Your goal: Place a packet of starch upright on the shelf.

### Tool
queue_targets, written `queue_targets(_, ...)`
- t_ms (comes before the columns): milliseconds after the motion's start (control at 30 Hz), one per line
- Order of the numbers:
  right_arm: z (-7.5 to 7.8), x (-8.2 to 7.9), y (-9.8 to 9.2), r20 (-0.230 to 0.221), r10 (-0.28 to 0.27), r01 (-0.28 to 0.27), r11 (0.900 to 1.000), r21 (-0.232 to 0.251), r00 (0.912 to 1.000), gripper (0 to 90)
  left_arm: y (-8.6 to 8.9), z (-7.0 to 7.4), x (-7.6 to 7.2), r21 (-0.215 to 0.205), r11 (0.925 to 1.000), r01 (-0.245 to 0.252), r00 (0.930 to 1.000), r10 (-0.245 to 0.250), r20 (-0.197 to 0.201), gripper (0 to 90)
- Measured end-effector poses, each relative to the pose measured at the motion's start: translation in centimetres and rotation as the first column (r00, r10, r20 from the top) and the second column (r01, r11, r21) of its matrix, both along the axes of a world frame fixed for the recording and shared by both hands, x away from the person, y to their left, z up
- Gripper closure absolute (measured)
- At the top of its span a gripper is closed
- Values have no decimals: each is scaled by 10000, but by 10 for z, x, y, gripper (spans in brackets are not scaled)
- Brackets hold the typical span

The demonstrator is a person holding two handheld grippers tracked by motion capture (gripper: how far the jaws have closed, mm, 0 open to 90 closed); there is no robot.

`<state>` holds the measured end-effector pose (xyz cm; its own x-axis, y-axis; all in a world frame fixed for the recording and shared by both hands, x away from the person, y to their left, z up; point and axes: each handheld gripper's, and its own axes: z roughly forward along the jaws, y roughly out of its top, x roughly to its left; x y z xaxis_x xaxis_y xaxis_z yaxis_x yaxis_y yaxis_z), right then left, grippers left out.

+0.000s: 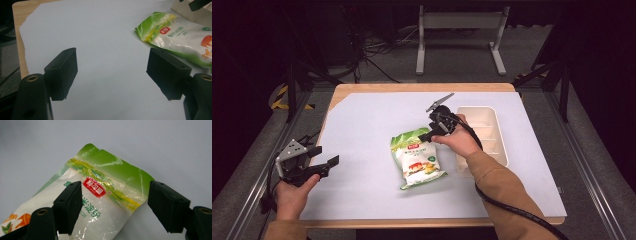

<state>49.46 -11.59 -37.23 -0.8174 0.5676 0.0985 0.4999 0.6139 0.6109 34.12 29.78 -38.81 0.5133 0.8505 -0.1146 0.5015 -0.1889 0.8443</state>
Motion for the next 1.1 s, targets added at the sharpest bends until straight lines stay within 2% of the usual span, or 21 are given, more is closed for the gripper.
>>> queue_targets(467,-25,10,20,-1094,-576,482,9951,-865,9923,263,0,0,1,80,10000,38,10000,-38,-14,253)
queue_targets(767,-31,11,24,-1344,-757,612,9921,-1095,9880,253,0,-2,2,83,10000,35,10000,-34,-55,253)
queue_targets(967,-33,11,23,-1415,-1126,965,9886,-1153,9835,271,0,-2,2,70,10000,37,10000,-36,-91,250)
queue_targets(1067,-35,10,24,-1404,-842,659,9893,-1305,9865,301,0,-2,2,66,10000,17,10000,-16,-98,250)
queue_targets(1100,-35,9,26,-1555,-695,495,9904,-1290,9854,331,0,-2,3,105,9999,49,9999,-48,-93,250)
